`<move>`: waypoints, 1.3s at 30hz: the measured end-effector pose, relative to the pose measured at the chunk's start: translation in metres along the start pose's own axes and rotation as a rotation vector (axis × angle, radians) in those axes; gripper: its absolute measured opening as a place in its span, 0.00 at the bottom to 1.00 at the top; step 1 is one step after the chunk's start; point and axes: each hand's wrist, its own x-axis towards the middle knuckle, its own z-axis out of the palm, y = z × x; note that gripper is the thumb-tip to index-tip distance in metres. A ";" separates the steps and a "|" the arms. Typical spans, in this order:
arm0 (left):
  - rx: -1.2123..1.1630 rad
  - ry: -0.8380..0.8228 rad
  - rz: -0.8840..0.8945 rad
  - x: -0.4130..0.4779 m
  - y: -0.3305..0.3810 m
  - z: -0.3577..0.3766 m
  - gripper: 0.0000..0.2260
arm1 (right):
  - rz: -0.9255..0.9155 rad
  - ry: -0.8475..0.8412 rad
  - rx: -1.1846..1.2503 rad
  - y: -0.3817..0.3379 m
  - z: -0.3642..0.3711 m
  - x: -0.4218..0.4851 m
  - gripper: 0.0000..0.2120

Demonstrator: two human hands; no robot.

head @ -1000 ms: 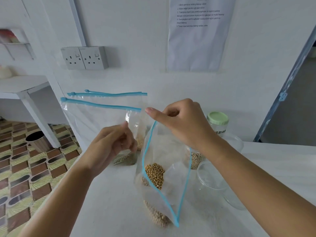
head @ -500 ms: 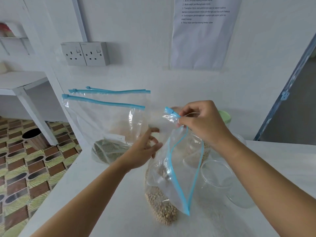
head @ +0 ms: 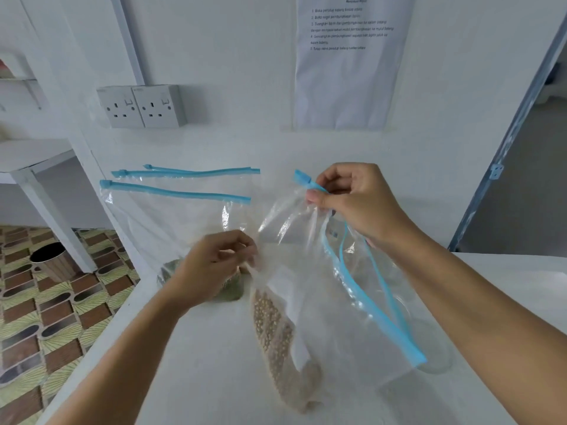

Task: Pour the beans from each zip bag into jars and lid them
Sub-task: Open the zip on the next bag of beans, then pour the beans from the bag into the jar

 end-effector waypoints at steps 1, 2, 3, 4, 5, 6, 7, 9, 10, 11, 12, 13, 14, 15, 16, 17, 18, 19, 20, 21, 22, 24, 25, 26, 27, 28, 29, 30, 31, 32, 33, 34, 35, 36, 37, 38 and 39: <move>0.012 0.002 0.044 -0.005 0.009 -0.013 0.06 | -0.007 -0.024 0.060 -0.005 0.000 -0.002 0.06; 0.025 -0.005 0.082 -0.009 0.019 -0.025 0.08 | -0.011 -0.046 0.103 -0.010 0.000 -0.004 0.05; 0.038 -0.019 0.116 -0.012 0.027 -0.035 0.11 | -0.011 -0.062 0.142 -0.013 0.000 -0.004 0.06; 0.058 -0.025 0.139 -0.014 0.032 -0.041 0.12 | -0.009 -0.079 0.180 -0.016 -0.001 -0.004 0.06; 0.087 -0.019 0.150 -0.015 0.033 -0.044 0.12 | -0.006 -0.093 0.212 -0.018 0.000 -0.003 0.06; 0.117 -0.004 0.150 -0.015 0.032 -0.045 0.11 | -0.001 -0.103 0.240 -0.019 0.001 -0.002 0.05; 0.128 0.013 0.148 -0.015 0.030 -0.045 0.09 | 0.008 -0.110 0.270 -0.018 0.004 -0.002 0.04; 0.053 0.046 0.135 -0.016 0.026 -0.046 0.07 | 0.017 -0.112 0.337 -0.017 0.010 -0.002 0.05; -0.003 0.058 0.126 -0.017 0.024 -0.045 0.06 | 0.012 -0.108 0.366 -0.016 0.012 -0.003 0.05; -0.044 0.068 0.117 -0.018 0.023 -0.044 0.06 | 0.002 -0.099 0.391 -0.015 0.015 -0.003 0.05; -0.059 0.063 0.099 -0.018 0.023 -0.043 0.07 | -0.011 -0.090 0.405 -0.014 0.017 -0.003 0.05; -0.055 0.043 0.072 -0.018 0.022 -0.041 0.07 | -0.020 -0.083 0.404 -0.012 0.018 -0.002 0.06; -0.043 0.011 0.048 -0.018 0.019 -0.040 0.08 | -0.024 -0.085 0.388 -0.010 0.020 -0.002 0.06; -0.032 -0.003 0.034 -0.017 0.016 -0.040 0.08 | -0.027 -0.090 0.365 -0.008 0.022 -0.002 0.06; -0.033 0.011 0.028 -0.016 0.013 -0.042 0.07 | -0.030 -0.095 0.344 -0.006 0.023 -0.001 0.06; -0.044 0.040 0.032 -0.015 0.011 -0.044 0.06 | -0.036 -0.096 0.322 -0.004 0.025 -0.001 0.06; -0.054 0.064 0.041 -0.015 0.008 -0.046 0.06 | -0.044 -0.090 0.297 -0.002 0.027 0.000 0.06; -0.051 0.069 0.041 -0.016 0.005 -0.048 0.05 | -0.056 -0.080 0.271 0.000 0.029 0.002 0.06; -0.038 0.044 0.026 -0.017 0.000 -0.049 0.06 | -0.068 -0.073 0.250 0.001 0.030 0.004 0.06; -0.015 -0.003 -0.004 -0.020 -0.008 -0.050 0.09 | -0.074 -0.073 0.242 0.002 0.030 0.006 0.06; 0.033 -0.053 -0.049 -0.022 -0.019 -0.053 0.15 | -0.074 -0.079 0.248 0.003 0.031 0.007 0.06; 0.257 -0.110 -0.104 -0.029 -0.045 -0.057 0.22 | -0.067 -0.098 0.257 0.005 0.030 0.009 0.06; 0.361 -0.111 -0.116 -0.031 -0.058 -0.060 0.22 | -0.066 -0.105 0.246 0.007 0.031 0.009 0.06; 0.394 -0.105 -0.134 -0.035 -0.068 -0.062 0.21 | -0.069 -0.105 0.219 0.010 0.032 0.010 0.07; 0.353 -0.104 -0.161 -0.039 -0.076 -0.064 0.20 | -0.076 -0.097 0.179 0.013 0.034 0.010 0.07; 0.303 -0.133 -0.183 -0.044 -0.082 -0.066 0.20 | -0.086 -0.083 0.136 0.016 0.036 0.011 0.08; 0.270 -0.163 -0.186 -0.047 -0.086 -0.067 0.20 | -0.096 -0.068 0.099 0.021 0.037 0.011 0.08; 0.265 -0.182 -0.180 -0.051 -0.090 -0.068 0.20 | -0.105 -0.054 0.075 0.025 0.038 0.012 0.08; 0.267 -0.186 -0.170 -0.053 -0.094 -0.069 0.21 | -0.113 -0.043 0.067 0.028 0.039 0.012 0.08; 0.268 -0.179 -0.163 -0.055 -0.097 -0.070 0.20 | -0.118 -0.034 0.070 0.030 0.040 0.012 0.08; 0.258 -0.159 -0.159 -0.057 -0.100 -0.070 0.18 | -0.120 -0.029 0.078 0.031 0.041 0.011 0.08; 0.236 -0.138 -0.155 -0.057 -0.101 -0.071 0.16 | -0.124 -0.026 0.088 0.031 0.041 0.010 0.08; 0.205 -0.115 -0.147 -0.056 -0.100 -0.070 0.14 | -0.133 -0.020 0.097 0.030 0.041 0.010 0.08; 0.183 -0.095 -0.137 -0.055 -0.097 -0.071 0.11 | -0.145 -0.007 0.106 0.026 0.040 0.009 0.09; 0.152 -0.083 -0.125 -0.053 -0.093 -0.074 0.08 | -0.157 0.014 0.119 0.022 0.039 0.008 0.09; 0.126 -0.073 -0.107 -0.052 -0.087 -0.078 0.08 | -0.165 0.042 0.140 0.018 0.036 0.009 0.09; 0.119 -0.065 -0.077 -0.051 -0.080 -0.083 0.09 | -0.163 0.071 0.168 0.014 0.032 0.009 0.09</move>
